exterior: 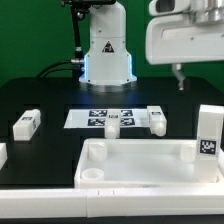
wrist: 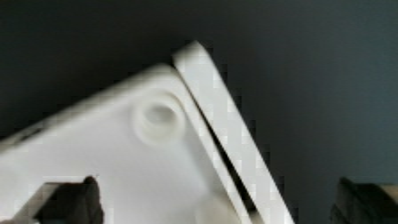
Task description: Assemble desk
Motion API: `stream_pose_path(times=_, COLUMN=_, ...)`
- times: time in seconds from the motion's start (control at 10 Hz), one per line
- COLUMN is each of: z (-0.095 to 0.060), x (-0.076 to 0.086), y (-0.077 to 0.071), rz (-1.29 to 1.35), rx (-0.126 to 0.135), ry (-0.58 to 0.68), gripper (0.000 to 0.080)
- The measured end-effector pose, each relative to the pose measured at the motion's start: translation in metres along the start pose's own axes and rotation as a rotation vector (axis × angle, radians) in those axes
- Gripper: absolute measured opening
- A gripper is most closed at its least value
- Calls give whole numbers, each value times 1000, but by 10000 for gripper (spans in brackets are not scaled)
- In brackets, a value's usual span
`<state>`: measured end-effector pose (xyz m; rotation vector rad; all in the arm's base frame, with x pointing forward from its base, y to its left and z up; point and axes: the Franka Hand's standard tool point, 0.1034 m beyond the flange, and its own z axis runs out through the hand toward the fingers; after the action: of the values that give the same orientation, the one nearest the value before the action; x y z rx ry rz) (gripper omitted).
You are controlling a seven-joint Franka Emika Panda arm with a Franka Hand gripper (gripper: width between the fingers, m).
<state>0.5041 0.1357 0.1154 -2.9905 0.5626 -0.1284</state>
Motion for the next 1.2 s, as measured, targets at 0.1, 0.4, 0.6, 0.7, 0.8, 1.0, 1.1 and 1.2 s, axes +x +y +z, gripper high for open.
stream_pose_path(times=0.1, z=6, x=-25, y=10, rz=-100, rx=-26, ry=-23, gripper=649)
stream_pose_path(times=0.4, z=11, x=-36, y=16, rz=-169, rx=-52, ry=-19, gripper=649)
stream_pose_path(times=0.6, z=13, x=-38, y=19, rz=-169, rx=-55, ry=-23, gripper=649)
stream_pose_path(times=0.7, z=21, x=-40, y=41, rz=-229, rx=-38, ry=-23, gripper=649)
stream_pose_path(times=0.8, z=32, x=-48, y=65, rz=-230, rx=-49, ry=-35, gripper=649)
stream_pose_path(times=1.0, z=50, x=-61, y=74, rz=-228, rx=-79, ry=-57, gripper=649)
stream_pose_path(times=1.1, z=49, x=-59, y=74, rz=-226, rx=-78, ry=-56, gripper=649)
stream_pose_path(times=1.2, z=49, x=-59, y=74, rz=-226, rx=-78, ry=-56, gripper=649)
